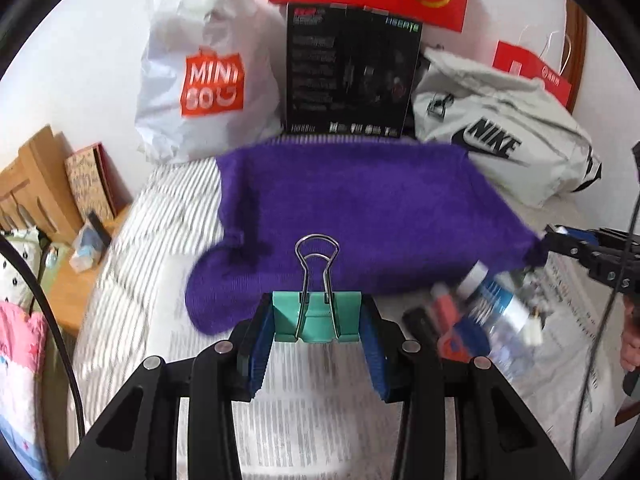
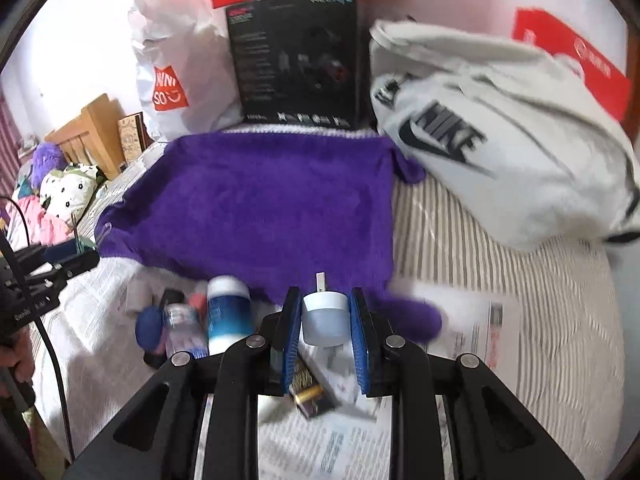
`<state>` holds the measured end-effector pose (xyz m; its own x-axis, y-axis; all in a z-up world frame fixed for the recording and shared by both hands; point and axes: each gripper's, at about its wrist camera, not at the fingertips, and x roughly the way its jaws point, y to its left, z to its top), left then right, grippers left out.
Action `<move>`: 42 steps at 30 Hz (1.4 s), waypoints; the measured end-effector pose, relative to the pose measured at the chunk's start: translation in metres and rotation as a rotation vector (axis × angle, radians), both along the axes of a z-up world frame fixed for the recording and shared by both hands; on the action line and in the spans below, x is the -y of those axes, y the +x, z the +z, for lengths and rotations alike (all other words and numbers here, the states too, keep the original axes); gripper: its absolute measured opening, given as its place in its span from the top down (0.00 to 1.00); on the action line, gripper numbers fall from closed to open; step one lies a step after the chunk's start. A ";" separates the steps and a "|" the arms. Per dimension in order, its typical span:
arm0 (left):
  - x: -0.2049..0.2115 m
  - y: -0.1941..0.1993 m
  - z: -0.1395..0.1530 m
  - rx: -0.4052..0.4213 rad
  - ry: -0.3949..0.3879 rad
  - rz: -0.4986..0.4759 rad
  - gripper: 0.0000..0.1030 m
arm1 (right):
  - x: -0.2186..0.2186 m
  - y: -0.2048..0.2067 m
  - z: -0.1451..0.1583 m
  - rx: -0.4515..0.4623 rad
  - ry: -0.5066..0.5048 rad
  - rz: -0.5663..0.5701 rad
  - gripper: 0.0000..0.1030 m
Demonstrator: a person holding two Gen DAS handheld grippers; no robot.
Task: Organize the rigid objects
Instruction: 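Carry the clip and cap onto the purple towel and open both grippers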
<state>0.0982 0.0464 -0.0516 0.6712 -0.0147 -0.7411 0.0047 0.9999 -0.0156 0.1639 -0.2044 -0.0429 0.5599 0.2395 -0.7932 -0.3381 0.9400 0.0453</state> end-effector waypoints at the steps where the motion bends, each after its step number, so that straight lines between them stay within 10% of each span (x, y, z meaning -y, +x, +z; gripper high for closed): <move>1: 0.000 0.006 0.006 0.009 0.002 -0.003 0.62 | -0.003 0.005 0.003 0.008 -0.002 0.008 0.77; 24: 0.006 0.163 -0.014 -0.039 -0.066 -0.019 0.62 | -0.070 0.149 -0.034 -0.063 -0.035 0.071 0.77; 42: 0.018 0.219 -0.051 -0.168 -0.028 -0.041 0.62 | -0.083 0.181 -0.069 -0.160 -0.097 0.088 0.77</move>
